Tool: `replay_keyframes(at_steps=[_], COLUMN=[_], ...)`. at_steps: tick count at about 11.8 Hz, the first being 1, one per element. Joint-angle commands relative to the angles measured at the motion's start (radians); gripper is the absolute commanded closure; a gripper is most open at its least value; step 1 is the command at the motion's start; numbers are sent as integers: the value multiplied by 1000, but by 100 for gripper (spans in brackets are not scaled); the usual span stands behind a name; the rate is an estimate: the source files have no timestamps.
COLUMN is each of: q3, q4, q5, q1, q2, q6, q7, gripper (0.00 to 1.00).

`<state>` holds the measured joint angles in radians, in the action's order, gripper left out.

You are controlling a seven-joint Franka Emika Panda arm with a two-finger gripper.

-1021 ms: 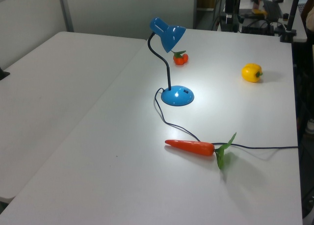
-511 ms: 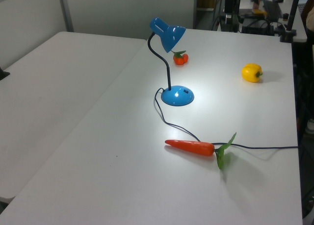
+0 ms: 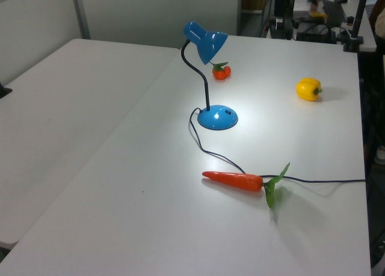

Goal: Turn off lamp
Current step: 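Move the gripper down toward the blue lamp's round base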

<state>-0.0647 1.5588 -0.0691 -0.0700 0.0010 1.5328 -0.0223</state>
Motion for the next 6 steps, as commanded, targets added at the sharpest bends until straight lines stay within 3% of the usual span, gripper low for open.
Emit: replay_keyframes(at_steps=[1, 3, 6], q3=[-6, -6, -3], q4=[-9, -8, -8], q5=[20, 22, 19], q1=[-7, -13, -14], q2=[8, 10, 19], q6=[10, 12, 12], q7=[5, 5, 5], gripper=[52, 96, 100])
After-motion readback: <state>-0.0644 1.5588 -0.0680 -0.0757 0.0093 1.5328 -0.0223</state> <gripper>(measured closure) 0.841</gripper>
